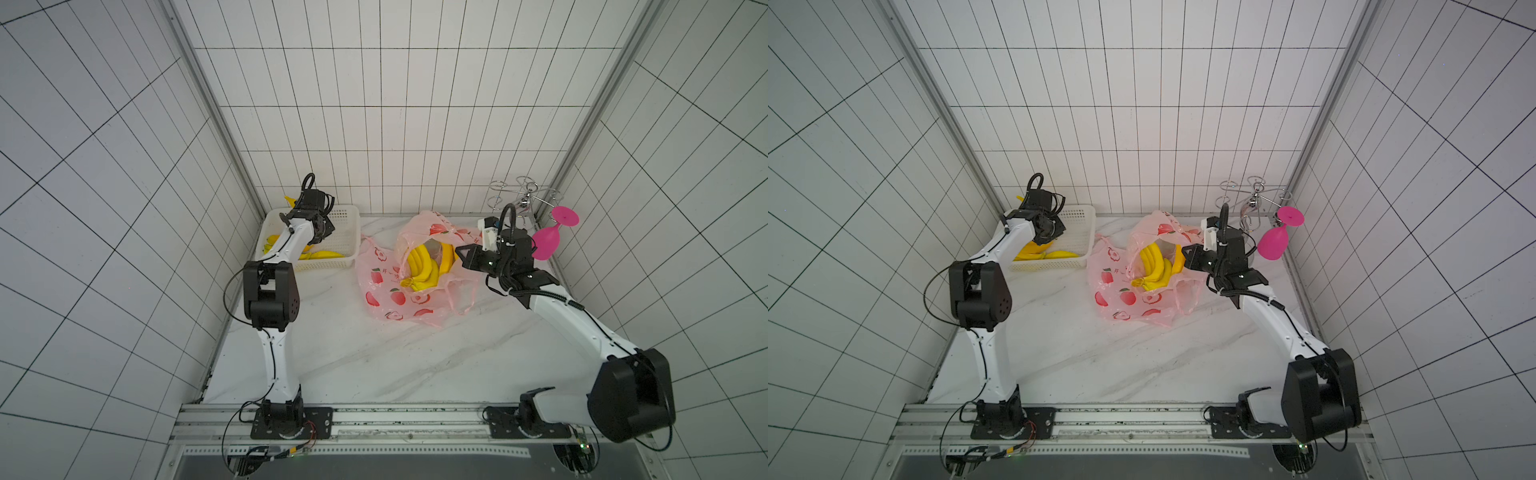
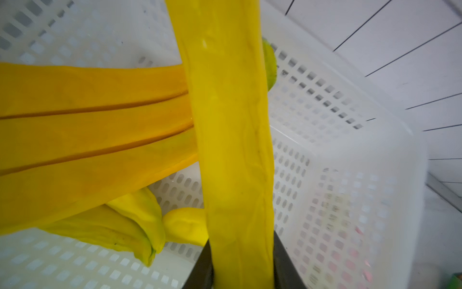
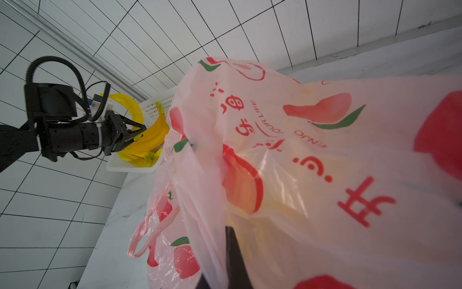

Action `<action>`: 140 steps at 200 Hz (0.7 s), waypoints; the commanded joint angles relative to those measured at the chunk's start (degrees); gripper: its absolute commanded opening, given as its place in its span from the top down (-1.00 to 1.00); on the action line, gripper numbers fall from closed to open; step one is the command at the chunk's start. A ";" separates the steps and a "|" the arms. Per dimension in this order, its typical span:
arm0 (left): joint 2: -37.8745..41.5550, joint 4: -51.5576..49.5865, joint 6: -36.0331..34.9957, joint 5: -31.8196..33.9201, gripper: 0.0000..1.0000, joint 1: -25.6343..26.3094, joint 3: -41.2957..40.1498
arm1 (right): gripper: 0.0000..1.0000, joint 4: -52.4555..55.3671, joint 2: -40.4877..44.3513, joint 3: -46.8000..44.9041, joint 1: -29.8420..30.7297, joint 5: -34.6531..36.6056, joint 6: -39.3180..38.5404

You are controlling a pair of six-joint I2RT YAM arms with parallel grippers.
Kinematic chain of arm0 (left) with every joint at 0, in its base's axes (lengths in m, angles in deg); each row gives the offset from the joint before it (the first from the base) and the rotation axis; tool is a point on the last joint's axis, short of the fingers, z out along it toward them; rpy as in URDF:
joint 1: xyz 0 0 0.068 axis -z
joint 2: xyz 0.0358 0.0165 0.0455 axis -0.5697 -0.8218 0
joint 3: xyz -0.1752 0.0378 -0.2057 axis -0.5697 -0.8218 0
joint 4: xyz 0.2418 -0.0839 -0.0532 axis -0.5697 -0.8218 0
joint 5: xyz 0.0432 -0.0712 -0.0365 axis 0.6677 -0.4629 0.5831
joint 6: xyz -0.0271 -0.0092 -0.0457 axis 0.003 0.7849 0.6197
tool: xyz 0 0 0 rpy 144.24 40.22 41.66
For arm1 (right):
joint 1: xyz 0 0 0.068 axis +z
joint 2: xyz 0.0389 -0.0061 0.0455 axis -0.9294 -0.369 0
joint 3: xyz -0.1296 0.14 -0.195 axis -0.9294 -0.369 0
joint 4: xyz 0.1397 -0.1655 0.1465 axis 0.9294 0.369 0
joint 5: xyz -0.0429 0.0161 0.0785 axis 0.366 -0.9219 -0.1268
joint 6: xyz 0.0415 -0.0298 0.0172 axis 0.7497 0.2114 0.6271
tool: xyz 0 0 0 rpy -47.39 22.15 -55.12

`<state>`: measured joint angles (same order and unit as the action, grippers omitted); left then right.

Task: Place the banana into a plastic bag & tie a knot
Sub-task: Pick up the banana from the basket.

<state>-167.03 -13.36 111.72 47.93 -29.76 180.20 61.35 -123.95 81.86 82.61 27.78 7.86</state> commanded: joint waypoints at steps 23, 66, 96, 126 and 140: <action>22.47 13.73 -4.31 -3.90 0.56 10.95 -20.55 | 1.00 1.80 1.08 2.04 0.02 0.26 -0.50; 35.67 20.54 -14.22 -4.90 0.59 28.96 -35.60 | 1.00 4.38 0.98 5.47 0.21 0.96 -1.75; 39.87 26.55 -20.11 -5.29 0.61 40.90 -43.61 | 1.00 5.15 0.88 7.20 0.49 0.77 -1.99; 35.45 26.73 -22.10 -12.47 0.60 46.31 -44.10 | 1.00 5.64 0.97 8.82 0.95 1.10 -2.13; 32.34 26.90 -22.30 -17.12 0.61 46.97 -43.15 | 1.00 5.76 1.19 9.21 1.20 1.29 -2.04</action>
<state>-130.77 10.20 92.68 38.19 16.36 136.23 66.18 -123.93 83.36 83.09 28.18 6.57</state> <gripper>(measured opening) 0.279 0.047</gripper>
